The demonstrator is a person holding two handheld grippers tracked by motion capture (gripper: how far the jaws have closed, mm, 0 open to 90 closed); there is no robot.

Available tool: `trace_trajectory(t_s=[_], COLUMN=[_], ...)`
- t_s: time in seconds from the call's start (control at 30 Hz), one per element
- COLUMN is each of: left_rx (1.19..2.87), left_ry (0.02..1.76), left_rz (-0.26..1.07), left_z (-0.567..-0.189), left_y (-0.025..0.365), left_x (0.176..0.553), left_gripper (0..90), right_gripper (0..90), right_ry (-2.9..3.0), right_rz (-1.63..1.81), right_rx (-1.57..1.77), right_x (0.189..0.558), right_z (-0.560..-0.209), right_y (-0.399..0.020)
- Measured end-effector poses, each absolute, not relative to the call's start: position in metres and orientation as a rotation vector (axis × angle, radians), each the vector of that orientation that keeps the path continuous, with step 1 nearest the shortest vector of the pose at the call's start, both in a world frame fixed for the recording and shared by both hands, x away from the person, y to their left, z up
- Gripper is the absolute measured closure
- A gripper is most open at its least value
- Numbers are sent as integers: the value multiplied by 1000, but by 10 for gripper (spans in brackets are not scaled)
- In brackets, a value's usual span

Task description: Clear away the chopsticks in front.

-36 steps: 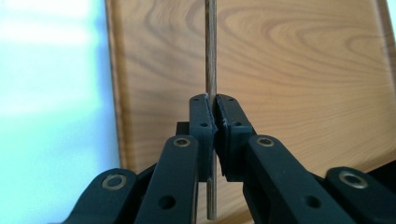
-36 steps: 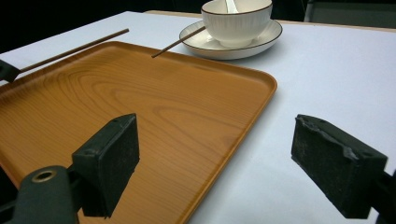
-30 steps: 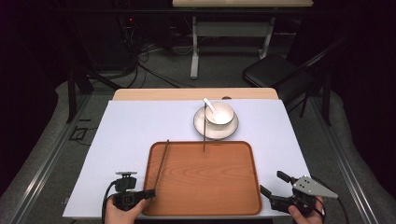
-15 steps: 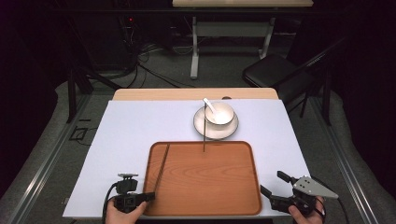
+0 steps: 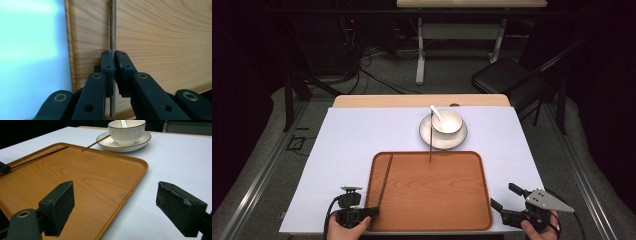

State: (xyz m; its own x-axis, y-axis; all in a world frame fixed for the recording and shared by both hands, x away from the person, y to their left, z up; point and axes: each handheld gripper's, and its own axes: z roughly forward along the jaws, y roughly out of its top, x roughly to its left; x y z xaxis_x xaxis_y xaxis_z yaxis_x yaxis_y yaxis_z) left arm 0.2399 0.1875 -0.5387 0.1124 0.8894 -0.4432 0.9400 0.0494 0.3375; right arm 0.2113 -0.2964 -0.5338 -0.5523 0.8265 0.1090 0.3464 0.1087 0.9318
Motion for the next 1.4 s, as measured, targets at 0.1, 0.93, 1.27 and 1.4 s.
trace_trajectory(t_s=[0.1,0.93,1.27,1.4], left_rx=[1834,1781,1790,1808], left_ry=[1776,1723,1630,1605], left_rz=[-117,-107,-63,-38], left_z=[-539,-528,-509,-501], left_y=[188,189,187,185], left_x=[240,244,265,278], left_gripper=[847,660,529,481], right_gripper=[150,150,150,150], right_ry=[1949,1951,1953,1954], right_rz=[1441,1440,1438,1437], right_rx=[1140,1138,1141,1142], right_x=[211,211,212,212], right_z=[-534,-534,-534,-534], right_y=[-296,-296,-296,-296])
